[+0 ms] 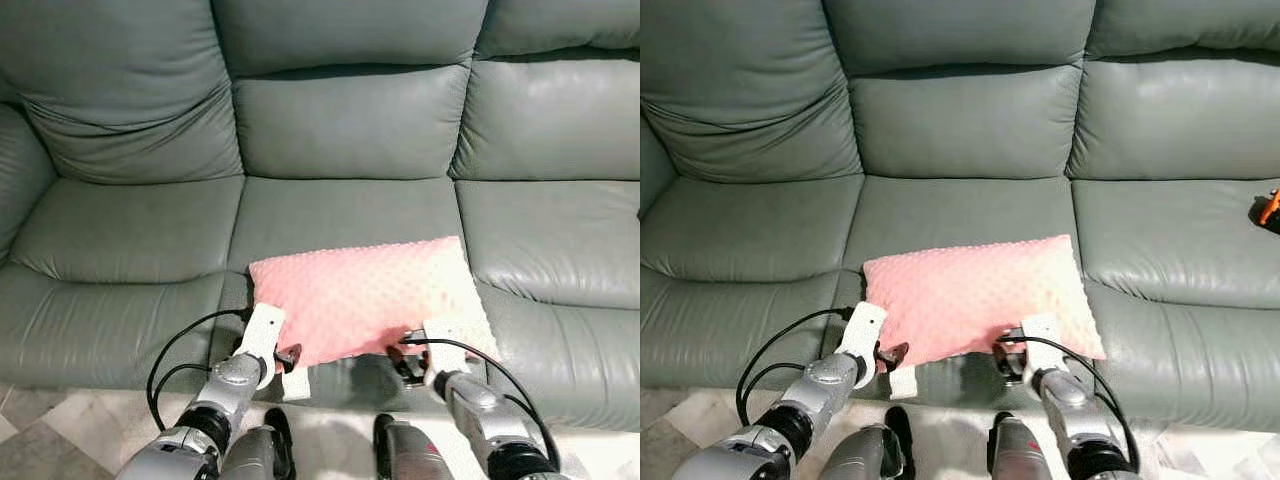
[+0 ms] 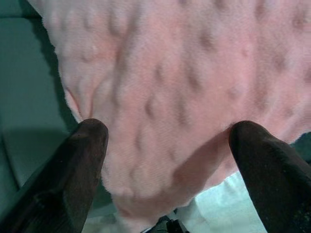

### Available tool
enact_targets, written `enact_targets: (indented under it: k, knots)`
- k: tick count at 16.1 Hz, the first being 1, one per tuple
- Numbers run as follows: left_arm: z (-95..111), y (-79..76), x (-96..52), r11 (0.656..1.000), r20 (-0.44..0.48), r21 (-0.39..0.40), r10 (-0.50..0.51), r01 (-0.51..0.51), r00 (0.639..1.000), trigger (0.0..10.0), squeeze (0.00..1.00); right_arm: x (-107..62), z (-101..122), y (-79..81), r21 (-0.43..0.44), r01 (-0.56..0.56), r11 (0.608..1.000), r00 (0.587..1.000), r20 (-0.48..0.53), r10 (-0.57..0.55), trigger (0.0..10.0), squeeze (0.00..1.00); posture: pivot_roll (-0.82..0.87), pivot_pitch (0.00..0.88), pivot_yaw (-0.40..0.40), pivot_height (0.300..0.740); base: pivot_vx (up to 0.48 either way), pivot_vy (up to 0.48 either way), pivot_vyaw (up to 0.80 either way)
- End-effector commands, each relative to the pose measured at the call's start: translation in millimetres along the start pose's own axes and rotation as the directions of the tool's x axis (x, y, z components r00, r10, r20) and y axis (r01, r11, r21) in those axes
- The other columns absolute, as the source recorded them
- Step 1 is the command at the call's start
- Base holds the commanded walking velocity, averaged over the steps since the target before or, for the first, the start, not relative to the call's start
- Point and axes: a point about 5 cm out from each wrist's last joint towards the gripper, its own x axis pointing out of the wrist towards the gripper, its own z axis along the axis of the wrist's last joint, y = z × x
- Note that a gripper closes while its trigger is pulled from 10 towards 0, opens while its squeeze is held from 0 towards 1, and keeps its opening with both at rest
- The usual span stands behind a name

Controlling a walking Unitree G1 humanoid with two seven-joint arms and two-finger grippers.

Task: Move the pillow to the sofa

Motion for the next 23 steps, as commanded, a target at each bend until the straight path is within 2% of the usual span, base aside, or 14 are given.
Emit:
enact_targets:
  k: [1,4,7,12,16,17,20,23]
  knots:
    - [-14,-0.6,-1.9,0.999,-0.048,-0.034,-0.020,0.018,0.999,10.0,0.00,-1.4,-7,9.7,0.020,-0.045,0.999,0.999,-0.020,0.045,10.0,0.00,-0.17,0.345,0.097,0.740,0.000,0.000,0.00]
    - [-14,-0.5,-1.7,0.999,-0.036,0.016,0.034,-0.033,0.999,10.0,0.00,-0.2,-5,24.5,0.032,-0.090,0.995,0.996,0.001,0.090,10.0,0.00,-0.17,0.342,0.097,0.740,0.000,0.000,0.00]
    - [-7,-1.6,-0.1,0.998,-0.007,0.026,0.060,-0.060,0.998,10.0,0.00,0.6,-1,28.6,0.041,-0.094,0.995,0.995,0.014,0.094,10.0,0.00,-0.16,0.340,0.097,0.740,0.000,0.000,0.00]
    - [-7,-8.9,0.8,0.999,0.001,-0.009,0.033,-0.033,0.999,10.0,0.00,-1.0,-3,20.1,-0.011,-0.047,0.999,0.999,-0.004,0.047,10.0,0.00,-0.17,0.337,0.094,0.740,0.000,0.000,0.00]
    - [-9,-25.0,2.2,1.000,-0.004,-0.012,0.018,-0.018,1.000,10.0,0.00,-2.0,-4,18.5,-0.024,-0.007,1.000,1.000,0.003,0.007,10.0,0.00,-0.17,0.335,0.100,0.740,0.000,0.000,0.00]
    - [-6,-32.0,3.6,1.000,0.001,-0.006,0.010,-0.010,1.000,10.0,0.00,-1.3,-3,21.1,-0.026,-0.002,1.000,1.000,0.007,0.003,10.0,0.00,-0.17,0.336,0.102,0.740,0.000,0.000,0.00]
    - [7,-40.4,6.4,1.000,0.032,0.009,0.014,-0.015,0.999,10.0,0.00,-0.5,0,24.1,-0.027,0.007,1.000,1.000,0.022,-0.007,10.0,0.00,-0.17,0.344,0.104,0.740,0.000,0.000,0.00]
    - [19,-41.4,7.8,0.999,0.072,0.014,0.042,-0.043,0.996,10.0,0.00,-1.2,0,24.0,-0.027,0.017,1.000,0.999,0.031,-0.016,10.0,0.00,-0.17,0.350,0.108,0.740,0.000,0.000,0.00]
